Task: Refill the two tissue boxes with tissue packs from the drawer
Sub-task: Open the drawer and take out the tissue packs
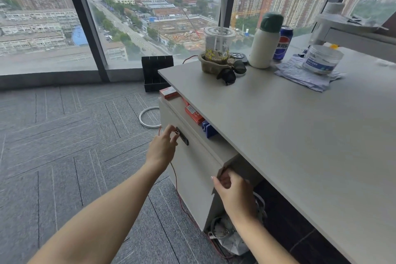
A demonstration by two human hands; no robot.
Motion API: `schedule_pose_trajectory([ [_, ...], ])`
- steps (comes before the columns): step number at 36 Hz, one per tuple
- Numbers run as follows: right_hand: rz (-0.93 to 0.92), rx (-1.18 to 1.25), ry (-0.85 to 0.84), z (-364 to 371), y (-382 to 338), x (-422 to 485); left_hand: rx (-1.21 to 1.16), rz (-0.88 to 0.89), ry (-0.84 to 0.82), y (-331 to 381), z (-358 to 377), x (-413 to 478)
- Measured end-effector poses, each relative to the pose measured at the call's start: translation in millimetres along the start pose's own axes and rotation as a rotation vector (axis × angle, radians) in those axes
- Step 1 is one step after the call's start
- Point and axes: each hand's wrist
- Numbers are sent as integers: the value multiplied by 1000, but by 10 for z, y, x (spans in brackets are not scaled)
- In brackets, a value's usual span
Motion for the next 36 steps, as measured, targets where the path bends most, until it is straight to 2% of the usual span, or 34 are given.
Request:
schedule_pose_trajectory([
  [8, -97, 8, -131, 157, -209, -200, -23, -58, 25, -402, -240, -241],
  [14, -134, 37, -347, 203, -424, -226, -18, -106, 68, -627, -477, -437],
  [27, 32, 338, -555, 458, -824, -469, 60, -213, 115, -1097, -998, -784],
  [34, -172, 291, -808, 484, -1015, -501, -46, -286, 173, -1297, -1223, -974],
  [36, -225, 276, -819, 452, -1047, -438, -102, -292, 244, -1321, -1315, -1021],
])
Point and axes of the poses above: each hand's wrist, its own x-axis towards the middle knuckle, its own z-axis out of the palm, y = z × x, and after that the axes turned 13 degrees about -z, right-handed
